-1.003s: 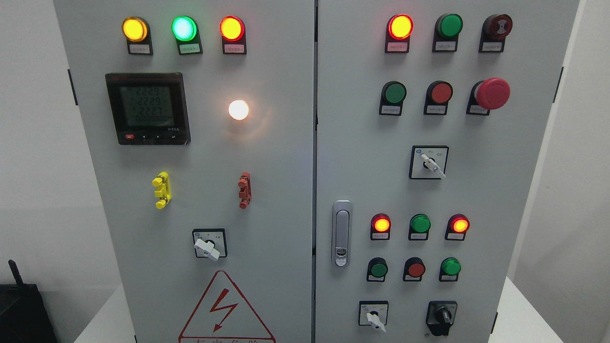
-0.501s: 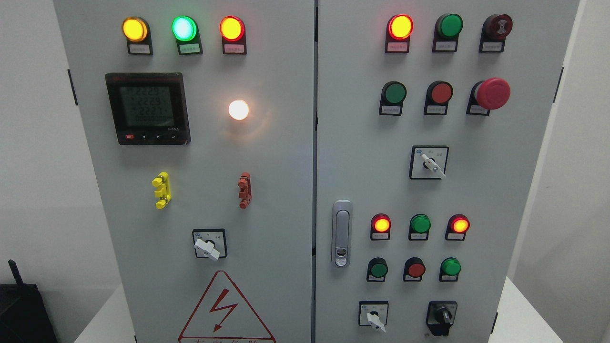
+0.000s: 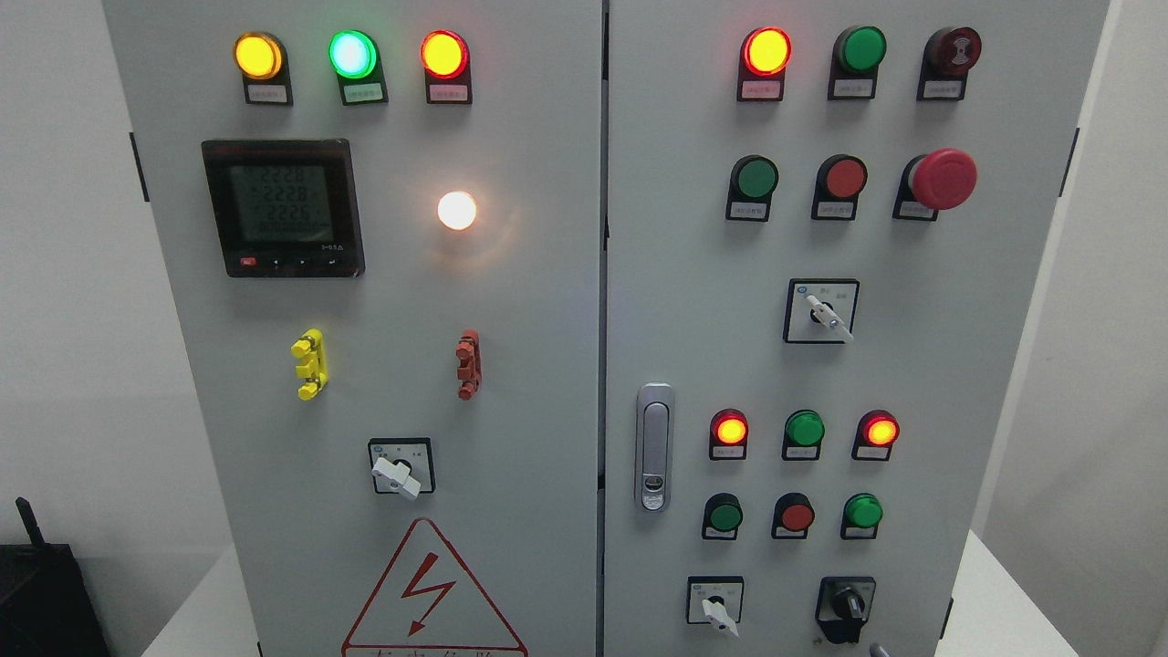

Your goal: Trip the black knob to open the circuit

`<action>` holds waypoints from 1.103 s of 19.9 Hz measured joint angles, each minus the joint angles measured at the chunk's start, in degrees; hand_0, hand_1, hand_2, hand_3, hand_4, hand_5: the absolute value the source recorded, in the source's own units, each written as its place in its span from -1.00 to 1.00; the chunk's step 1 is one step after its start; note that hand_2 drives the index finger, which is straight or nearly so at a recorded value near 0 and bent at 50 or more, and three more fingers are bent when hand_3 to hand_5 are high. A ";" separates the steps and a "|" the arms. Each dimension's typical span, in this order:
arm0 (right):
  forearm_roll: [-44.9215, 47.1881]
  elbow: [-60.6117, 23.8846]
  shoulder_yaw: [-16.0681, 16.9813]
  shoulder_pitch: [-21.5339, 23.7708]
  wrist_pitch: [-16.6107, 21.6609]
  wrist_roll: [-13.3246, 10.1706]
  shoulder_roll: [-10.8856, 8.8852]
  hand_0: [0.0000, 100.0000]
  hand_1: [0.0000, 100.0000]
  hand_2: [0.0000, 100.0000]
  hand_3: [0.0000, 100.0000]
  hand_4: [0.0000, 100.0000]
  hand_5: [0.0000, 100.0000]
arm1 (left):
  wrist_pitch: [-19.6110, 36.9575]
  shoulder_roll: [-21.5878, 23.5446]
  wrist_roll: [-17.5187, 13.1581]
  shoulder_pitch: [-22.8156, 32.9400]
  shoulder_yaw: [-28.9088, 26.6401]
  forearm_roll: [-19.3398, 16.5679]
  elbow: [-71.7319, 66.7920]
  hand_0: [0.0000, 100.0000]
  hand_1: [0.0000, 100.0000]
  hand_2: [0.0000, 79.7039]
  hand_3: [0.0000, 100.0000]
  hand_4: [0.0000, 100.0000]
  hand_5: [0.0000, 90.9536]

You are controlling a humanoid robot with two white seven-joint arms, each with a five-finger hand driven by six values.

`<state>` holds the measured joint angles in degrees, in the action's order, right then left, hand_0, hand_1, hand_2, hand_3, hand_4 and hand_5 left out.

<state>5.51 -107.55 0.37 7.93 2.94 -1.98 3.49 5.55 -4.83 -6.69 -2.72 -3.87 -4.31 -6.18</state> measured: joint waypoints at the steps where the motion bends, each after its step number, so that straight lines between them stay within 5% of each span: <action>1: 0.01 0.06 -0.03 -0.10 0.00 0.00 0.02 -1.00 -1.00 -0.89 1.00 1.00 0.99 | 0.00 0.00 0.00 0.00 0.00 0.00 0.00 -0.76 -0.22 -1.00 -1.00 -1.00 -1.00; 22: 0.03 2.29 -0.30 -1.97 0.01 1.04 -0.03 -1.00 -1.00 -0.87 1.00 1.00 0.99 | 0.00 0.00 0.00 0.00 0.00 0.00 0.00 -0.76 -0.22 -1.00 -1.00 -1.00 -1.00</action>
<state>5.54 -105.26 0.07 5.96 2.95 -0.93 3.46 5.55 -4.84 -6.68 -2.72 -3.87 -4.31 -6.18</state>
